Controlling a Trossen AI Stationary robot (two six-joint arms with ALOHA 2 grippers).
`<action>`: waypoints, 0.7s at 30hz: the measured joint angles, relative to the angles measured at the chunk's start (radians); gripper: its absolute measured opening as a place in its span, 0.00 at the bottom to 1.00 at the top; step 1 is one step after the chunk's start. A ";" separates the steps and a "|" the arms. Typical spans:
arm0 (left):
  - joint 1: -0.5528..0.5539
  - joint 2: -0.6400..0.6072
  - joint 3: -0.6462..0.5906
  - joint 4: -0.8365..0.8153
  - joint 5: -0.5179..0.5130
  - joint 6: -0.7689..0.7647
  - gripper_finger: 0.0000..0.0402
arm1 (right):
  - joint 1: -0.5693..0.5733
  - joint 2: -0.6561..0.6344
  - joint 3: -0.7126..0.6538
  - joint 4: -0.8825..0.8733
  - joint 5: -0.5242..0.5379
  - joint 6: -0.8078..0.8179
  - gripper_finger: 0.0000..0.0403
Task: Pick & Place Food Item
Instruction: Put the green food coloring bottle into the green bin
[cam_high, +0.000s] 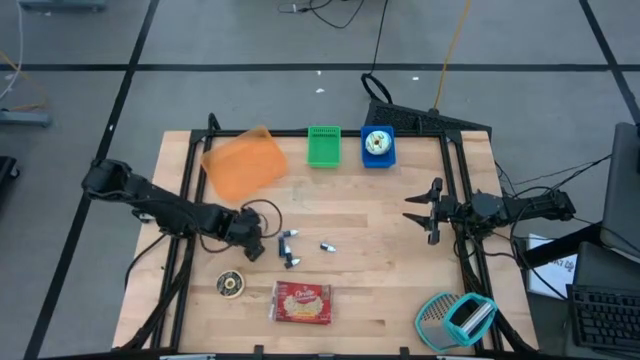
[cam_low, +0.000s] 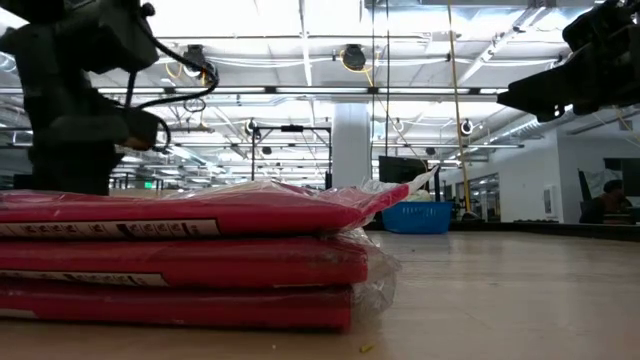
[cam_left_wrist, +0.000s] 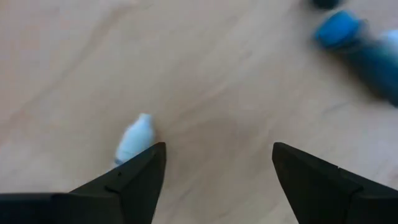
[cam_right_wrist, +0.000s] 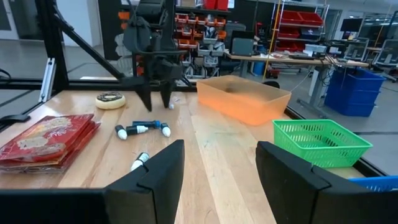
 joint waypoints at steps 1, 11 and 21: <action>0.005 -0.018 0.001 -0.030 -0.001 0.002 0.74 | 0.000 0.000 0.000 0.000 0.000 0.000 0.46; 0.014 -0.106 0.003 -0.281 -0.124 -0.010 0.74 | 0.000 0.000 0.000 0.000 0.000 0.000 0.46; 0.014 -0.111 0.003 -0.428 -0.125 -0.158 0.74 | 0.000 0.000 0.000 0.000 0.000 0.000 0.46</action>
